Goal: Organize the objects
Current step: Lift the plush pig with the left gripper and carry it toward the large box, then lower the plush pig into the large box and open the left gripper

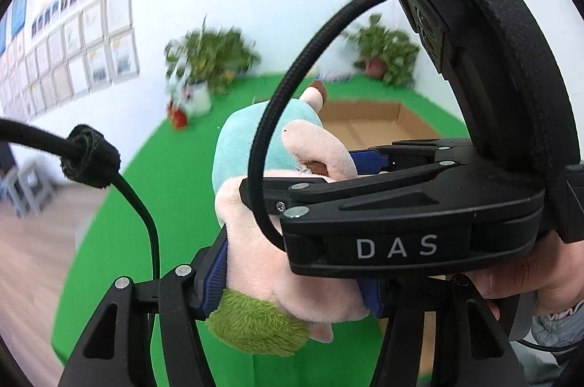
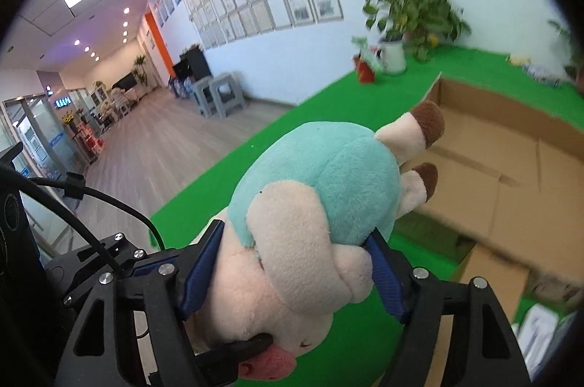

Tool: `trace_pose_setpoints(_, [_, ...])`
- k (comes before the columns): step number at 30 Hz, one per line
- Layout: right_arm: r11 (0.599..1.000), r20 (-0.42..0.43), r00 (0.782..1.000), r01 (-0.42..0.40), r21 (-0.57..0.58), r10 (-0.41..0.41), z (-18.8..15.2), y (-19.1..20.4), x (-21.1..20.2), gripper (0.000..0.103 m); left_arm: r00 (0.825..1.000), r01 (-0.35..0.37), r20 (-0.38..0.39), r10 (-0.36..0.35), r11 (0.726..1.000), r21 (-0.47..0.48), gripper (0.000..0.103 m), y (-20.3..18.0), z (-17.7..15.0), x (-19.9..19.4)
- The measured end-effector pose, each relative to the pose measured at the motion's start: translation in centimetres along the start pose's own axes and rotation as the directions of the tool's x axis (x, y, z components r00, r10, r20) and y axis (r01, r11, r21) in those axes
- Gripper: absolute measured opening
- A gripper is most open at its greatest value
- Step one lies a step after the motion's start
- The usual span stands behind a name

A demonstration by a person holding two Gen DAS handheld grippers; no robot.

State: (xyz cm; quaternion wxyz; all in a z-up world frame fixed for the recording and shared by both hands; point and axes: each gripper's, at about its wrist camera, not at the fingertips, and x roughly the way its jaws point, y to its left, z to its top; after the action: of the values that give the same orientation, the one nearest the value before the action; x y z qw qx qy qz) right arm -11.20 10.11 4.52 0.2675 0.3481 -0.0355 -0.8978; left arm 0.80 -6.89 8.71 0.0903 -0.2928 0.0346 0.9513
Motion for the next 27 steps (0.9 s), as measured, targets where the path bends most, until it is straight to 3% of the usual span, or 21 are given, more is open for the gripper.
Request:
trace_pose_setpoints(6, [0.994,0.189,0.978,0.096,-0.046,-0.085,6.9,-2.3,-4.4,0.073,0.986,0.025,0.163,-0.038,0.996,0.086,0.057,-1.7,8.5,1.1])
trace_pose_setpoints(11, [0.989,0.238,0.962,0.145,-0.033,-0.133,10.6,-4.9,-5.0,0.073,0.982,0.065,0.169,-0.083,0.992,0.107,0.057,-1.9,13.1,4.8])
trace_pose_setpoints(13, [0.990,0.223,0.966,0.142,-0.017,-0.135,11.5,-6.4,-4.0,0.073,0.986,0.075,0.140,-0.089,0.992,0.103,0.057,-2.2,14.9,8.7])
trace_pose_setpoints(17, [0.993,0.149,0.982,0.116,0.025,-0.118,11.9,-9.1,-1.0,0.073,0.993,0.092,0.061,-0.097,0.993,0.071,0.057,-2.7,15.5,14.4])
trace_pose_setpoints(27, [0.990,-0.070,0.997,0.036,0.133,-0.027,11.0,-14.2,8.0,0.073,0.983,0.094,-0.153,-0.099,0.995,-0.041,0.057,-0.6,11.9,26.3])
